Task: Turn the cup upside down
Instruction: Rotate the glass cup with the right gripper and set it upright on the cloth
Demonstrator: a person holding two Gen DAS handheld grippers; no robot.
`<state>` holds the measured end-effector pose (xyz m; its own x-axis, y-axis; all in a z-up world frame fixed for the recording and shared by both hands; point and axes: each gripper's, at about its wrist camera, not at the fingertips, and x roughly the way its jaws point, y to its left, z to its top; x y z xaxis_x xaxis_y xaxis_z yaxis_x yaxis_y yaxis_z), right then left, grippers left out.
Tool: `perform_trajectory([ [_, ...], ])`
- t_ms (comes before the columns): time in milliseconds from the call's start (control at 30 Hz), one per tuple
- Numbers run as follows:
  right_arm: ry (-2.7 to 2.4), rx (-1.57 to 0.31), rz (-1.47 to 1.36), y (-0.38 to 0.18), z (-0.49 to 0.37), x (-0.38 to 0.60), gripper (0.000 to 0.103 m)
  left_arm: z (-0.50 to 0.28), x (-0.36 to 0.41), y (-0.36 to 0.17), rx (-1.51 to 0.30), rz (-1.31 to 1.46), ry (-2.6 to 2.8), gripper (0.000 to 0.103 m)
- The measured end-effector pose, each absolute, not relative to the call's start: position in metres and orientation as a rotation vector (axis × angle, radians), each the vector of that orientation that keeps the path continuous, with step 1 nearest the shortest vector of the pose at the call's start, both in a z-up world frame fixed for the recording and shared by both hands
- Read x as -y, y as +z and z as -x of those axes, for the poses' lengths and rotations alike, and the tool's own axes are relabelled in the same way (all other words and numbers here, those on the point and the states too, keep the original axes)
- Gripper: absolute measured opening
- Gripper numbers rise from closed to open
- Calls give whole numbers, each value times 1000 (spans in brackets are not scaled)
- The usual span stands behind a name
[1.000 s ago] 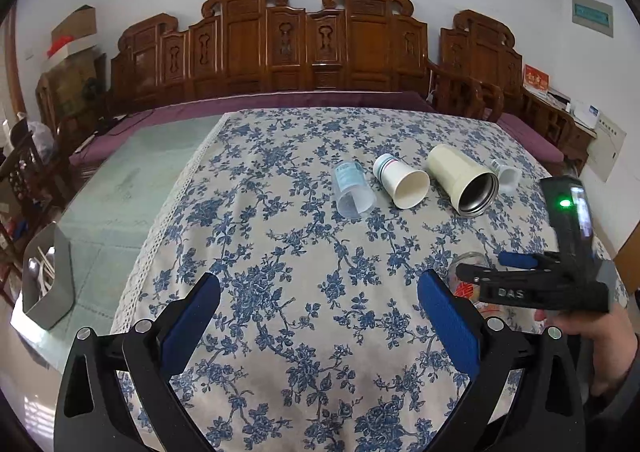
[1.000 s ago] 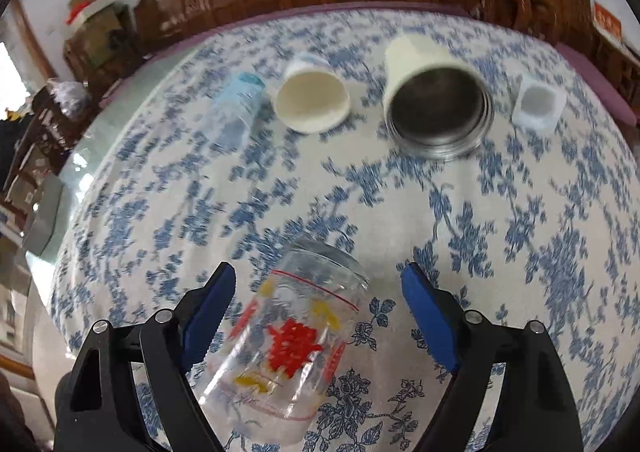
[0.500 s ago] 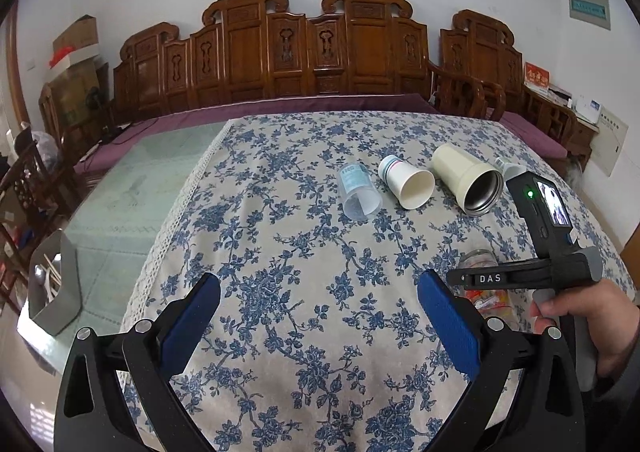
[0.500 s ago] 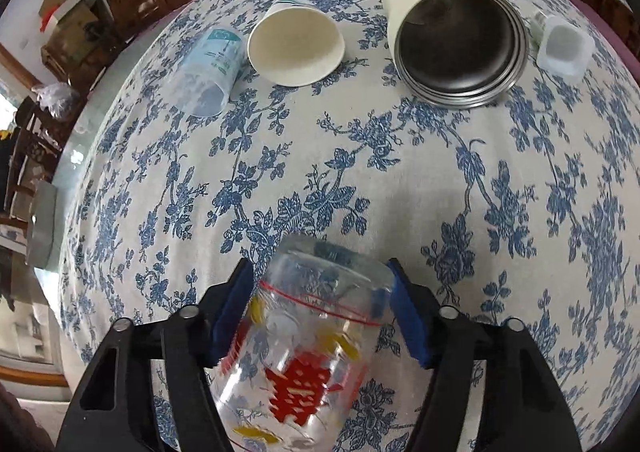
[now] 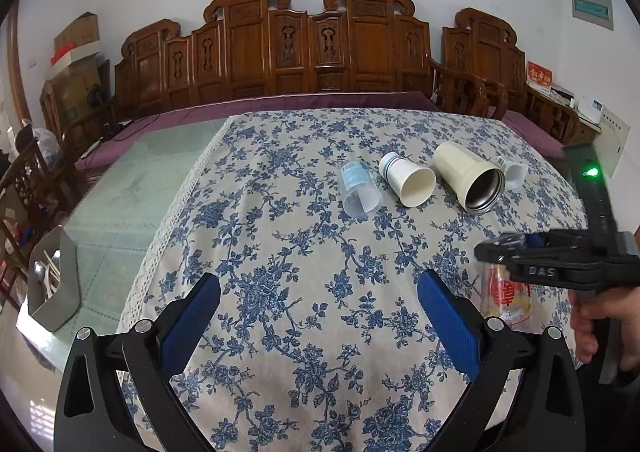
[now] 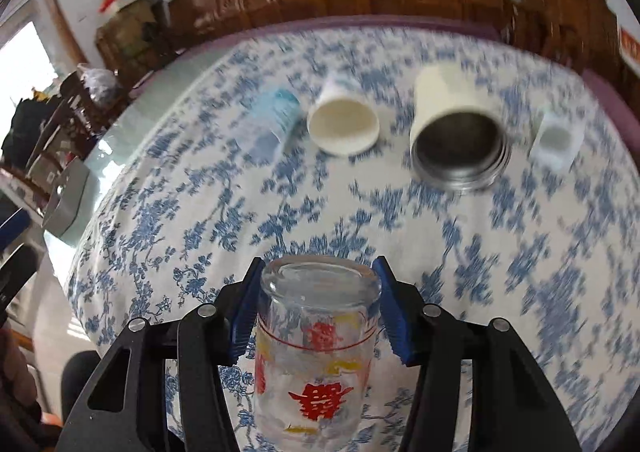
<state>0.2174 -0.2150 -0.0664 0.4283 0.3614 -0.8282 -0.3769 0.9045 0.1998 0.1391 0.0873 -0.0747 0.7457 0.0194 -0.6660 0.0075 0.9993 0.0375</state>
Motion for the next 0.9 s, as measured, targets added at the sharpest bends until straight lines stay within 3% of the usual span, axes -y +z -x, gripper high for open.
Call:
perform_trajectory([
  [467,477,-795,248,-51,-206,202,56,-138,-70,-77,-748,-69,8,95],
  [900,500,-801,220,-61,-186,209,57,-137,-59,-74,-742,-73,1,95],
])
